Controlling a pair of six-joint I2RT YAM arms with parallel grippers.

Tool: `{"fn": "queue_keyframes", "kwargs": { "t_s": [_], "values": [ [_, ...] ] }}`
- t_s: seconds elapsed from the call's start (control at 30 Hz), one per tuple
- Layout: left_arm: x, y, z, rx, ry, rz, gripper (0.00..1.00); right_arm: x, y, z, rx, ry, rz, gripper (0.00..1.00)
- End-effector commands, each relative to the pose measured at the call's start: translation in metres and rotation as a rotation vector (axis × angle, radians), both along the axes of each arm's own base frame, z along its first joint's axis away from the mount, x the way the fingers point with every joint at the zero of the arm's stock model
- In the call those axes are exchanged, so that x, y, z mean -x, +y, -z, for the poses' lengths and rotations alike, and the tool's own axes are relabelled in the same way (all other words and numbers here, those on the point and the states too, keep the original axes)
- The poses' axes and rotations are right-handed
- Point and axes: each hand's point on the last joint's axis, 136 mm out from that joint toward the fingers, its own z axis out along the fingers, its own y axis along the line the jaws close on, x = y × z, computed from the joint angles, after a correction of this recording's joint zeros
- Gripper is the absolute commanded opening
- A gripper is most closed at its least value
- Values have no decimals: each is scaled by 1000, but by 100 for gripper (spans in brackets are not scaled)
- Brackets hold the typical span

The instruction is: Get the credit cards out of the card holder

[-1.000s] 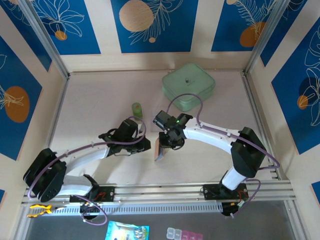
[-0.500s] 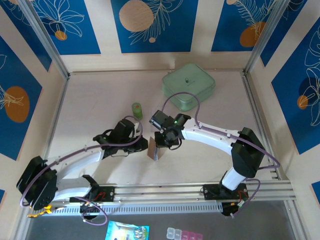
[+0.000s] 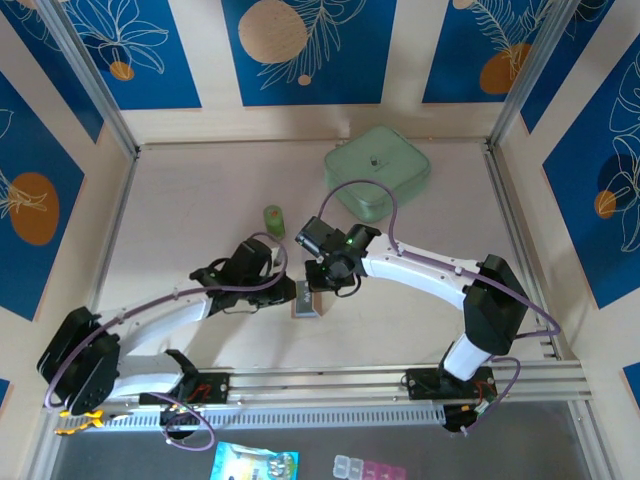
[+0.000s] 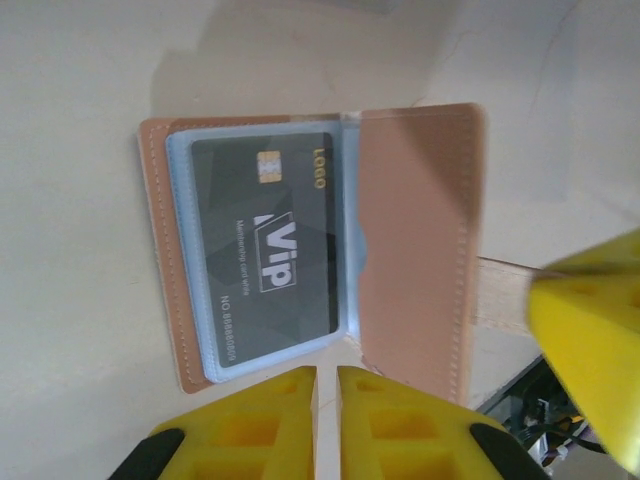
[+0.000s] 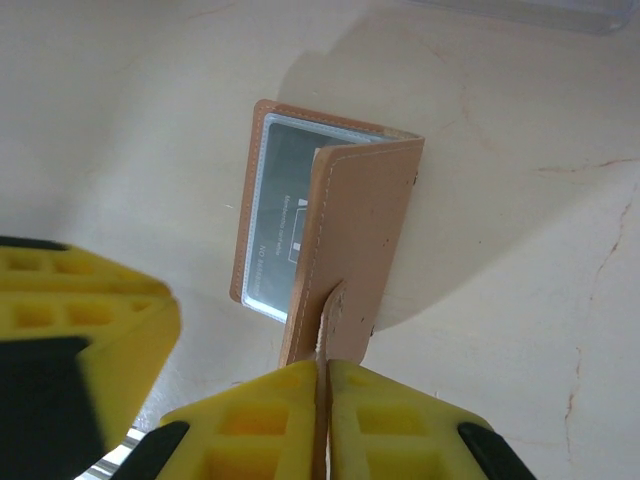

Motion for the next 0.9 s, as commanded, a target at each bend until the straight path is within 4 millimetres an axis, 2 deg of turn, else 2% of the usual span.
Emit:
{"fn": "queue_keyframes", "kwargs": {
  "t_s": [0.0,0.23,0.37,0.47,0.67,0.87],
  "values": [
    [1,-6,8,8,25,19,11,4,-3,-6,-22,4,-24,12],
    [8,-2,44,-37,99,13,7,9,-43,20,108,31,35,12],
    [13,6,58,-73,117,-1,6,8,-68,29,192,26,73,12],
    [16,10,66,-89,135,-1,6,8,-79,38,235,36,88,11],
    [20,10,74,-92,158,-1,5,6,-92,57,320,55,105,11],
    [23,14,75,-100,164,-1,5,4,-87,74,371,63,88,12]
  ]
}}
